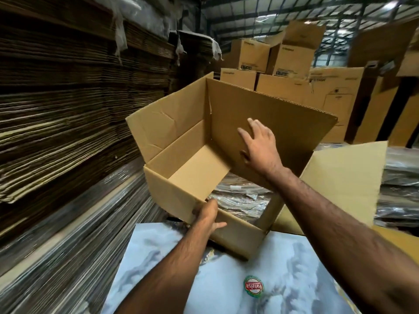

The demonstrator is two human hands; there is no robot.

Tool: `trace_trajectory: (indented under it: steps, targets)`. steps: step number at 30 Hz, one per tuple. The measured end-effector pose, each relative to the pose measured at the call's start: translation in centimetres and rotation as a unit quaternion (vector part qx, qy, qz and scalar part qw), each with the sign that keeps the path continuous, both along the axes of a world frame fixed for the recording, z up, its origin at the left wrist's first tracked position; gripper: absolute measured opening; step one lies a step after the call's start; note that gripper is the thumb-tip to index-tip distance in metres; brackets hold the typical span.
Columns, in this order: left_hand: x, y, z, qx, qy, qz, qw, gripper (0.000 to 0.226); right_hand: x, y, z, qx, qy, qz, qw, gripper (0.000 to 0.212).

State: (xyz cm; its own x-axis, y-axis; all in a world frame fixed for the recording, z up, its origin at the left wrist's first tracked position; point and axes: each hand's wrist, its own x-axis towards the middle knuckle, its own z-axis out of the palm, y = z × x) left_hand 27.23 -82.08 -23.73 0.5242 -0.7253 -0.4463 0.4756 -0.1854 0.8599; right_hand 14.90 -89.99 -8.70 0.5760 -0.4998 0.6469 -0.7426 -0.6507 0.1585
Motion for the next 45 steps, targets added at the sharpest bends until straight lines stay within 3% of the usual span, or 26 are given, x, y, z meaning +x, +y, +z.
trace_trajectory:
  steps: [9, 16, 21, 29, 31, 33, 35, 41, 45]
  targets:
    - [1.7, 0.8, -0.9, 0.014, -0.008, 0.012, 1.0, 0.046, -3.3, -4.3, 4.5, -0.054, 0.036, -0.156, 0.986, 0.09]
    - [2.0, 0.3, -1.1, 0.022, -0.026, 0.011, 0.999, 0.043, -3.4, -6.6, 6.1, -0.044, 0.05, -0.173, 0.983, 0.094]
    - [1.3, -1.0, -1.2, 0.011, 0.008, 0.022, 1.0, 0.046, -2.7, -8.4, 9.0, 0.023, 0.051, -0.163, 0.985, 0.094]
    - [1.8, -3.5, -1.9, 0.0, -0.014, 0.06, 0.998, 0.04, -3.2, -10.2, 10.1, 0.048, -0.031, -0.157, 0.986, 0.076]
    - [2.5, -4.4, -2.3, 0.003, -0.014, 0.064, 0.998, 0.038, -2.6, -9.4, 9.4, 0.105, 0.017, -0.132, 0.986, 0.068]
    - [3.0, -5.2, -2.7, 0.01, -0.027, 0.059, 0.998, 0.037, -1.9, -8.6, 7.8, 0.117, 0.11, -0.129, 0.978, 0.041]
    - [3.9, -6.0, -3.4, 0.011, -0.037, 0.042, 0.998, 0.038, -1.6, -7.8, 6.1, 0.094, 0.126, -0.112, 0.981, 0.028]
    - [7.3, -6.1, -4.8, 0.037, -0.016, 0.057, 0.998, 0.036, -2.8, -8.0, 6.3, -0.037, 0.087, -0.035, 0.995, 0.024]
    - [9.0, -5.9, -4.2, 0.043, 0.004, 0.072, 0.996, 0.033, -3.2, -7.8, 7.2, -0.044, 0.079, -0.021, 0.996, 0.027]
